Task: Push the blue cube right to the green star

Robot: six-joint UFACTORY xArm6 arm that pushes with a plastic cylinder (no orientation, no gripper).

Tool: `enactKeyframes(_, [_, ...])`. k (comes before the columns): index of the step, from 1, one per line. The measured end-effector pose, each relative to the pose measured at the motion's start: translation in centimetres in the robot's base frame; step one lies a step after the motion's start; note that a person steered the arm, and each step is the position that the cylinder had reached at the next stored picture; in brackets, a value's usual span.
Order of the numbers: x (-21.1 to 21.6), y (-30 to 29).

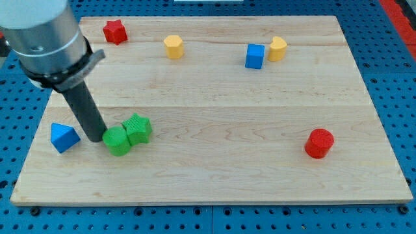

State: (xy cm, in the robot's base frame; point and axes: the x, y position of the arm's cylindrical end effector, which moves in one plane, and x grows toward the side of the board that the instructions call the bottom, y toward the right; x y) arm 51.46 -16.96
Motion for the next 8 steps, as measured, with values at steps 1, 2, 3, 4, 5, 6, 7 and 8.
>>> enactKeyframes(1, [-0.5, 3.3])
enactKeyframes(2, [-1.6, 6.4])
enactKeyframes(3, [-5.2, 8.2])
enactKeyframes(4, [-10.3, 9.0])
enactKeyframes(5, [-15.1, 10.7])
enactKeyframes(6, [-18.4, 18.4])
enactKeyframes(7, [-21.5, 19.8])
enactKeyframes(8, [-22.1, 25.9])
